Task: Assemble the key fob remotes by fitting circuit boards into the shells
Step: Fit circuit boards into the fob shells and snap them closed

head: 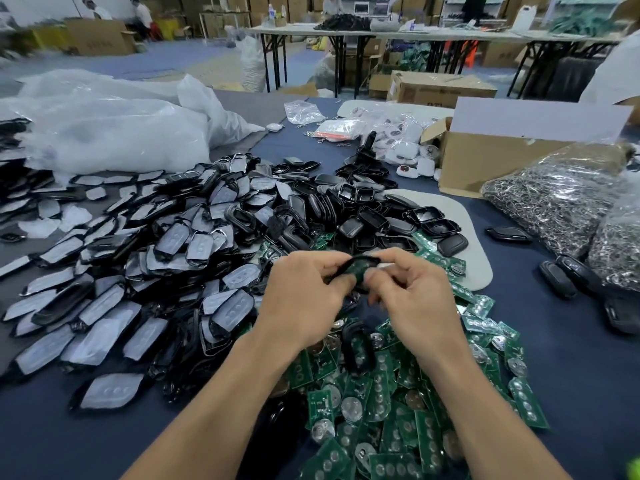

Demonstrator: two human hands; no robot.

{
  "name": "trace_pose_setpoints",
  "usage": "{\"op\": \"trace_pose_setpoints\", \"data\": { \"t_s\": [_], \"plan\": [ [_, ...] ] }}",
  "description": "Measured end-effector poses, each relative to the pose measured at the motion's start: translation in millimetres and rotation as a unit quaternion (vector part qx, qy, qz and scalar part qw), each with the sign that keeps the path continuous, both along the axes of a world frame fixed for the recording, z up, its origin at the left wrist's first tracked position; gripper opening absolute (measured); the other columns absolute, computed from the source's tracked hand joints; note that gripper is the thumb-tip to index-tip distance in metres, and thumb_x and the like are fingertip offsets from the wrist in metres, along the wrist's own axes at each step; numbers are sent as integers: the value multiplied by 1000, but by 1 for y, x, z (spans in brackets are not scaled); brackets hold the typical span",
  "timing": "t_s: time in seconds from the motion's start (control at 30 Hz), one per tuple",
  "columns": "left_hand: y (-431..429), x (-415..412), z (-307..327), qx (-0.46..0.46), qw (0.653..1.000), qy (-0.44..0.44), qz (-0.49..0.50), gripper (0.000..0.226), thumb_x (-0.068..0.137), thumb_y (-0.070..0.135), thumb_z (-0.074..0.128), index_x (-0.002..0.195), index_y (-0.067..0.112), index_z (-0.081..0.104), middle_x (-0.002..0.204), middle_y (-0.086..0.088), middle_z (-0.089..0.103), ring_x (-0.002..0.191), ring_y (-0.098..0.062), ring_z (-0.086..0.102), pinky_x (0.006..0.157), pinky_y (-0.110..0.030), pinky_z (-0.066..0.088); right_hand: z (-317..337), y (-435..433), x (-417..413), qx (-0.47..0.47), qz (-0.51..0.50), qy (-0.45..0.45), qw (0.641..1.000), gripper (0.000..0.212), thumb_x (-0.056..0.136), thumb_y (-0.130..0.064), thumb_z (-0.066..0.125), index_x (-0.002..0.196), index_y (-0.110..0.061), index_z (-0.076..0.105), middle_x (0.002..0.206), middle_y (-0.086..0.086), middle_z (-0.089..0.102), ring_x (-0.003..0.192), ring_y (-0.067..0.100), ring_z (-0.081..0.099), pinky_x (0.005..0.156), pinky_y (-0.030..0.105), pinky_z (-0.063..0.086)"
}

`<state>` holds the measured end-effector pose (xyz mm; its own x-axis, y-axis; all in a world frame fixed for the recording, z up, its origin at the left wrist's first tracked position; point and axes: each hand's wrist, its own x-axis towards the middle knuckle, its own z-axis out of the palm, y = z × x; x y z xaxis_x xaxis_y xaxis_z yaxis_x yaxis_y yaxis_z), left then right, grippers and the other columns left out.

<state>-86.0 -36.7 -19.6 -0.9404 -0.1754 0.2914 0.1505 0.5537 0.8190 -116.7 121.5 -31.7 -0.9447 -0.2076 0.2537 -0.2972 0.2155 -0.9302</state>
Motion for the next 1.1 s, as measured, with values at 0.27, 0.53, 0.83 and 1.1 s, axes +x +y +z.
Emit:
{"op": "trace_pose_setpoints", "data": {
  "t_s": [0.27, 0.53, 0.83, 1.1],
  "plan": [
    [-57, -10, 16, 320, 913, 82, 240, 30, 89, 9, 81, 72, 33, 80, 57, 4, 70, 35, -11, 51, 39, -24, 43, 7, -38, 6, 145, -6, 31, 989, 33, 98, -6, 63, 99, -35, 79, 90, -20, 75, 77, 3, 69, 70, 12, 56],
    [-97, -8, 21, 484, 789, 160, 343, 8, 87, 2, 70, 81, 8, 72, 69, -13, 73, 40, -16, 51, 41, -23, 37, 30, -131, -23, 314, 143, 117, 931, 36, 96, -3, 54, 102, -25, 82, 93, 0, 73, 74, 1, 63, 69, 19, 52],
    [-102, -1, 24, 491, 775, 159, 365, 14, 86, 2, 71, 75, 11, 69, 70, -15, 64, 41, -15, 45, 42, -21, 34, 39, -165, -26, 494, 225, 158, 825, 36, 84, 0, 58, 100, -24, 79, 91, 5, 74, 87, 29, 68, 76, 35, 56],
    [-110, -1, 23, 499, 749, 175, 400, 7, 84, 0, 71, 80, 6, 74, 76, -18, 71, 43, -16, 45, 43, -22, 38, 46, -183, -39, 326, 85, 35, 941, 20, 95, -17, 59, 86, -14, 76, 82, 12, 74, 77, 34, 70, 75, 42, 62]
  ]
}}
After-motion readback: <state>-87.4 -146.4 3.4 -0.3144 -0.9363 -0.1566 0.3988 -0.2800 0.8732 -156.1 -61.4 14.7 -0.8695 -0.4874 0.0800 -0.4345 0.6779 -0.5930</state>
